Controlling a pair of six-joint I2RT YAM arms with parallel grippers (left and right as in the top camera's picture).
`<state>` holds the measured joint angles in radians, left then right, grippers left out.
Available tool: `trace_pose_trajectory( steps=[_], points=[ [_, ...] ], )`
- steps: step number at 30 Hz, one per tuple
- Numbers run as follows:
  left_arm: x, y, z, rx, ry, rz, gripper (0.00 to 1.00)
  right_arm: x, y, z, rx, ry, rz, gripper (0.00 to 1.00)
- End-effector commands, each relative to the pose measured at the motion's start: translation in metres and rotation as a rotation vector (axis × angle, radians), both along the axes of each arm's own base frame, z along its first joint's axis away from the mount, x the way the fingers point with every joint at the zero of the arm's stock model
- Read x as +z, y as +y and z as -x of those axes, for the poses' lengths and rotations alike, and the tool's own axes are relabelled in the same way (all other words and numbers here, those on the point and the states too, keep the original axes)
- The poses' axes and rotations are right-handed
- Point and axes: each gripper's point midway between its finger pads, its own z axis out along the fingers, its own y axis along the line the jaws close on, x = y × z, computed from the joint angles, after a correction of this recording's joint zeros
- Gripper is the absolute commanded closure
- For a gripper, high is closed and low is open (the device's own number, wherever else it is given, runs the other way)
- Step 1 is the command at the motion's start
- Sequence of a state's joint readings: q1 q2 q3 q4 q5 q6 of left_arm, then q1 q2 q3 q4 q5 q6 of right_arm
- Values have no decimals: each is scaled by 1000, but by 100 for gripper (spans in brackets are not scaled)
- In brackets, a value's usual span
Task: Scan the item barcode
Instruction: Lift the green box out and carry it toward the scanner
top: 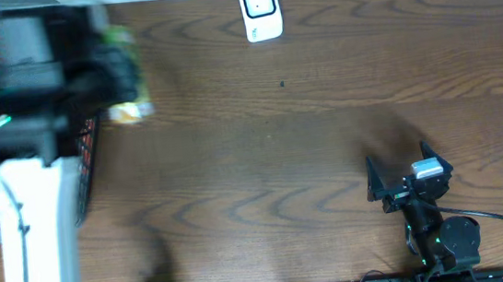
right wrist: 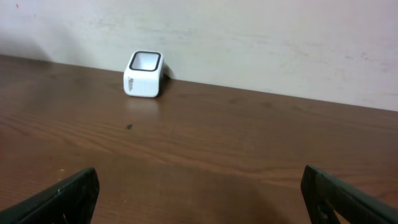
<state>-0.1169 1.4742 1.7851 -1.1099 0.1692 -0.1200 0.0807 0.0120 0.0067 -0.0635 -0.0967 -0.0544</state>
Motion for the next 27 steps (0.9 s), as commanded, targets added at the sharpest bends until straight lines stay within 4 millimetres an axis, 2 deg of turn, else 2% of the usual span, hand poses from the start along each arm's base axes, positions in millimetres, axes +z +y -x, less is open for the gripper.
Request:
trace_pose_trajectory(
  steps=[1,6,10,14,17,22,27],
  points=[
    [-48,-47,-4,-68,120,17,68,0,-2,0,-10,2,-12,1],
    [-127,-114,-6,-180,256,-3,68,0,-2,0,-10,2,-12,1],
    [-178,-158,-4,-248,325,-30,68,0,-2,0,-10,2,-12,1],
    [-217,-185,-6,-261,351,-84,68,0,-2,0,-10,2,-12,1],
    [-240,-199,-7,-263,345,-141,68,0,-2,0,-10,2,-12,1],
    [-257,-219,-5,-283,335,-148,67,0,-2,0,-10,2,-12,1],
    [-260,-224,0,-285,341,-150,49,0,-2,0,-10,2,-12,1]
  ],
)
